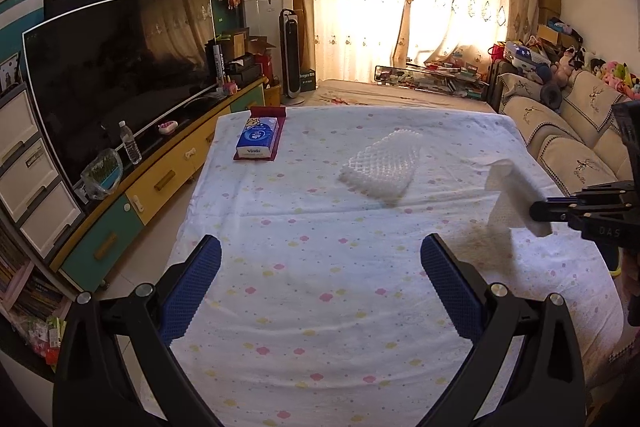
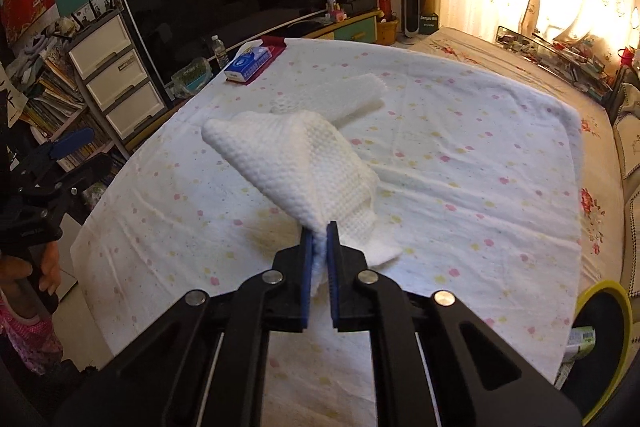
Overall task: Collect trash
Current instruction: 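Carry the white wipe over the yellow bin and open the right gripper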
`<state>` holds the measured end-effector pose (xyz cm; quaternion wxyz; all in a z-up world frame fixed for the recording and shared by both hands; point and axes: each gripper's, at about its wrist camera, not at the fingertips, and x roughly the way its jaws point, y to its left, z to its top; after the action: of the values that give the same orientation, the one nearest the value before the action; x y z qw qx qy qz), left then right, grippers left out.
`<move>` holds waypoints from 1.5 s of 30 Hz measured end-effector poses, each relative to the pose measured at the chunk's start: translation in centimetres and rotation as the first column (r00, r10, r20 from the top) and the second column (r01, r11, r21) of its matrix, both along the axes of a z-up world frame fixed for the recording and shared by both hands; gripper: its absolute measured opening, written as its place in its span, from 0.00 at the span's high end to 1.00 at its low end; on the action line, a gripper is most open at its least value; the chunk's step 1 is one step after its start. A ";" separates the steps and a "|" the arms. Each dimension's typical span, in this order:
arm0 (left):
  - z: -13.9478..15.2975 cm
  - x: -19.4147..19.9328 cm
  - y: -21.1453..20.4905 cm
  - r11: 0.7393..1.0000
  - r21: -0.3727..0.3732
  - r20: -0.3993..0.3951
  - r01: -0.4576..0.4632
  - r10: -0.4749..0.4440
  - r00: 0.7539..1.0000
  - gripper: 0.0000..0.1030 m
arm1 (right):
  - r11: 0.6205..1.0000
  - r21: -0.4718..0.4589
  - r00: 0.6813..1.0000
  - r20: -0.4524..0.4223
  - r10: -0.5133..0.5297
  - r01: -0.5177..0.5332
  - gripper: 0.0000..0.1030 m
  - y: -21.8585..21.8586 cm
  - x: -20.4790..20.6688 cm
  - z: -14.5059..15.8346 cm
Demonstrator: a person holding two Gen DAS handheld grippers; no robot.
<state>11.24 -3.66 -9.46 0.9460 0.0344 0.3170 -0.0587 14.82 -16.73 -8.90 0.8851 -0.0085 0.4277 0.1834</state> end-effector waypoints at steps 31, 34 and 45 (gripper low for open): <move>0.2 0.8 -4.9 0.995 0.037 -0.022 0.092 -0.091 0.996 0.05 | 0.694 -0.050 0.688 -0.099 -0.719 0.718 0.54 -30.6 -7.2 -7.1; 0.0 1.3 -5.1 0.994 0.040 -0.031 0.105 -0.104 0.994 0.05 | 0.704 -0.042 0.699 -0.089 -0.710 0.709 0.54 -30.0 -7.2 -6.8; -1.2 8.7 -7.7 0.966 0.082 -0.090 0.246 -0.238 0.967 0.05 | 0.771 -0.047 0.768 -0.061 -0.637 0.635 0.50 -26.2 -5.9 -5.5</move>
<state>19.95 -11.35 -10.69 0.9157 0.1142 0.3502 -0.1604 8.94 -42.94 -14.39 0.8784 0.1329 0.4398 -0.1317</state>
